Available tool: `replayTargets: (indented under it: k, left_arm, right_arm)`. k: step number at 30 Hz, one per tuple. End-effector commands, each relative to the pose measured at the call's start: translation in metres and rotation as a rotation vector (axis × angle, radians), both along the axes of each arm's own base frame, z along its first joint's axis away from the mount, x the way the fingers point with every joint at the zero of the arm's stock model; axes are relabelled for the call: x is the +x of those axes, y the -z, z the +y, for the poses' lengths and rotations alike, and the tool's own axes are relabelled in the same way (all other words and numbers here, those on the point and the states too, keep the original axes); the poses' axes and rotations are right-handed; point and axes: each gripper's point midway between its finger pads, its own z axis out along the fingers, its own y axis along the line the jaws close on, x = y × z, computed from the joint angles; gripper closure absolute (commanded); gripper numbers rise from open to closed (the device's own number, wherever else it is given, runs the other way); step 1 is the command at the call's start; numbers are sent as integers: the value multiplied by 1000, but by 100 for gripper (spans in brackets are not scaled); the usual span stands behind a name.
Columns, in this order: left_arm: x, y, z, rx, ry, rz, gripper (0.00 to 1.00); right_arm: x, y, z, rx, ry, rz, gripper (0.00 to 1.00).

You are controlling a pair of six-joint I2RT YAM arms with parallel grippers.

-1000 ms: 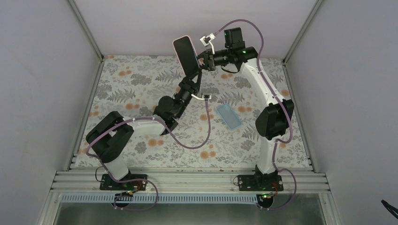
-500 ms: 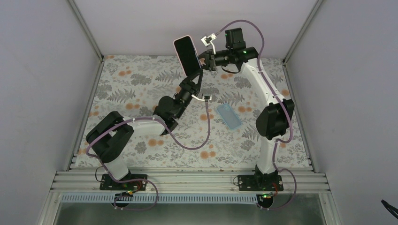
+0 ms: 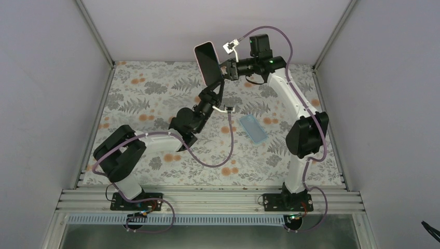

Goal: Take the phone out of the phone case
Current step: Remove the phone case from the phone.

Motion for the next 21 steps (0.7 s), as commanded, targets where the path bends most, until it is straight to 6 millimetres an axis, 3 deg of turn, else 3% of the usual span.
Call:
replayTargets:
  k: [1, 8, 15, 21]
  left_arm:
    - [-84, -162, 149, -636, -190, -443, 97]
    - [-95, -137, 130, -576, -127, -381, 98]
    - [-94, -125, 119, -570, -75, -276, 98]
    - [-88, -119, 114, -566, -89, -267, 98]
  right_arm:
    - [39, 71, -33, -233, 222, 33, 97]
    - [53, 76, -42, -268, 270, 8, 97]
    - [62, 79, -49, -298, 303, -25, 97]
    - [48, 73, -42, -257, 236, 8, 97]
